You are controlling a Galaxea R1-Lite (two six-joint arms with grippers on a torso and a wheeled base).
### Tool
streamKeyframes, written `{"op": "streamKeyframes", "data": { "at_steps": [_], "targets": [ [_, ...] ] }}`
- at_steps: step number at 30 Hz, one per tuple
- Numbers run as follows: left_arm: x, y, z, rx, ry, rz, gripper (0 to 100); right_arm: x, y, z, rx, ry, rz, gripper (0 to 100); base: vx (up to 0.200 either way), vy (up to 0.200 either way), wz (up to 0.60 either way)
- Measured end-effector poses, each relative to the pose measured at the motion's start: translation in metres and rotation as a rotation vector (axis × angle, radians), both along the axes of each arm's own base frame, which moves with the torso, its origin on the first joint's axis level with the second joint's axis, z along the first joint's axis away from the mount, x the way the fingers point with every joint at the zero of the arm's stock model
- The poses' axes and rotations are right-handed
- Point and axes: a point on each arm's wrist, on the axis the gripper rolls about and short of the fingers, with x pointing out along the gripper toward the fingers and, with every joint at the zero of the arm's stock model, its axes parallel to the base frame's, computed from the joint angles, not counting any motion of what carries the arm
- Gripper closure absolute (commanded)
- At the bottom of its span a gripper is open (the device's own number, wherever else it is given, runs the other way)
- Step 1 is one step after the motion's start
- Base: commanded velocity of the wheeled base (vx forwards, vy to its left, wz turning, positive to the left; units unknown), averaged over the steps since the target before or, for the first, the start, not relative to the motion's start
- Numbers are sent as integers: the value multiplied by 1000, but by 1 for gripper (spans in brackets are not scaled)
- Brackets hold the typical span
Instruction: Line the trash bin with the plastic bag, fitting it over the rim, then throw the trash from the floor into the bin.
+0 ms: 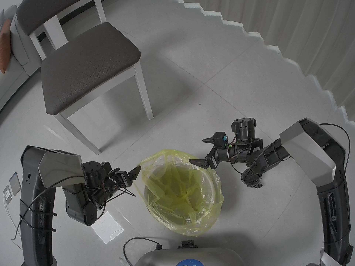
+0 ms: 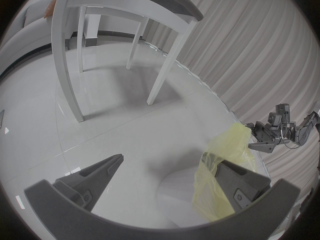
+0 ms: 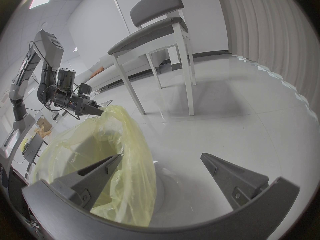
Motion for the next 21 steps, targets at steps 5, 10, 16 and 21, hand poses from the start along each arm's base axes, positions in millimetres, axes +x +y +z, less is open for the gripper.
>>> {"op": "streamKeyframes", "data": {
  "at_steps": [5, 10, 16, 21],
  "targets": [
    [5, 2, -3, -3, -7, 8, 0, 7, 1, -4, 5, 1, -6, 0, 0, 0, 0],
    [10, 2, -7, -6, -13, 11, 0, 15, 1, -9, 11, 11, -16, 0, 0, 0, 0],
    [16, 2, -15, -6, -13, 13, 0, 23, -7, -15, 13, 24, -39, 0, 0, 0, 0],
    [16, 3, -24, 0, 6, 16, 0, 26, -12, -21, 11, 31, -51, 0, 0, 0, 0]
  ]
}}
